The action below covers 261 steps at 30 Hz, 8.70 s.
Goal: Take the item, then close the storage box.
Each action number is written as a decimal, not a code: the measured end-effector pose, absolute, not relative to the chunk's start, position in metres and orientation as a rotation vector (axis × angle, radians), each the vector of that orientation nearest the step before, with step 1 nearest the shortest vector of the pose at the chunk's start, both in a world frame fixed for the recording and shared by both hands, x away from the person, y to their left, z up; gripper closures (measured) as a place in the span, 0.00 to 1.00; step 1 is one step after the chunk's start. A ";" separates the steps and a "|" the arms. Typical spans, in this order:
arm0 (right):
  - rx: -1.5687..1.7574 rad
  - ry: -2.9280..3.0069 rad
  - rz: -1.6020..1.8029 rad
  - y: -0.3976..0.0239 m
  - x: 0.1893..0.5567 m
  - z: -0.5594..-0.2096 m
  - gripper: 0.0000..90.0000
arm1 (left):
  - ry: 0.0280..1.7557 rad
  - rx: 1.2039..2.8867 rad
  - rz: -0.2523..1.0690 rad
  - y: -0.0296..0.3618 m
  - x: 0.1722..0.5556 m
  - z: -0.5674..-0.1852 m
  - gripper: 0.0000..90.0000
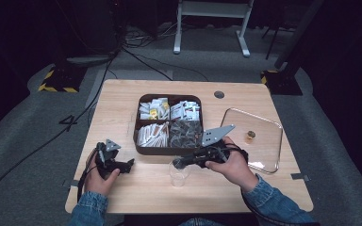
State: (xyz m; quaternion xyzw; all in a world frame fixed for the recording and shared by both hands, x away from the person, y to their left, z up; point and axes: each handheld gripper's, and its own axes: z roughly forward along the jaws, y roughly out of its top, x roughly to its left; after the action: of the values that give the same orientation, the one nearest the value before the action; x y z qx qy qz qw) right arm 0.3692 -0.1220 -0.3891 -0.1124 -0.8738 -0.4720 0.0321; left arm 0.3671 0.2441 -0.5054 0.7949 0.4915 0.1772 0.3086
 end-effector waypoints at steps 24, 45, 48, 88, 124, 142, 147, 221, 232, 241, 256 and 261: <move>-0.370 -2.737 -1.351 -0.113 0.366 -0.414 0.82 | 1.299 2.102 0.468 0.244 0.367 -0.505 0.00; -0.490 -2.721 -1.455 -0.128 0.374 -0.406 0.60 | 1.293 2.100 0.457 0.244 0.370 -0.506 0.00; -0.509 -2.727 -1.467 -0.132 0.376 -0.404 0.57 | 1.290 2.100 0.456 0.244 0.371 -0.505 0.01; -1.165 -2.823 -1.523 -0.243 0.450 -0.393 0.45 | 1.296 2.098 0.459 0.244 0.372 -0.506 0.01; -1.584 -2.831 -1.327 -0.335 0.482 -0.440 0.43 | 1.289 2.109 0.457 0.245 0.366 -0.505 0.00; -1.589 -2.808 -1.205 -0.338 0.478 -0.474 0.51 | 1.275 2.112 0.454 0.247 0.365 -0.506 0.00; -1.587 -2.815 -1.174 -0.337 0.479 -0.481 0.54 | 1.277 2.110 0.454 0.246 0.365 -0.506 0.00; -1.319 -2.899 -1.351 -0.289 0.473 -0.401 0.66 | 1.283 2.108 0.457 0.246 0.364 -0.506 0.00; -1.221 -2.893 -1.378 -0.261 0.482 -0.387 0.66 | 1.282 2.109 0.456 0.246 0.364 -0.506 0.00; -1.126 -2.892 -1.381 -0.225 0.494 -0.377 0.66 | 1.280 2.111 0.458 0.246 0.365 -0.506 0.00; -1.069 -2.881 -1.375 -0.179 0.507 -0.373 0.66 | 1.282 2.109 0.456 0.246 0.365 -0.506 0.00; -1.068 -2.904 -1.366 -0.163 0.510 -0.372 0.66 | 1.274 2.112 0.454 0.246 0.365 -0.506 0.00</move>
State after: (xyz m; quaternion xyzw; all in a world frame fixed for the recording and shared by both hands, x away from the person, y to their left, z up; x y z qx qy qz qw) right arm 0.5105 -0.1627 -0.3722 -0.3135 -0.8524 -0.4009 -0.1202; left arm 0.3651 0.2464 -0.5056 0.8003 0.4826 0.1720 0.3115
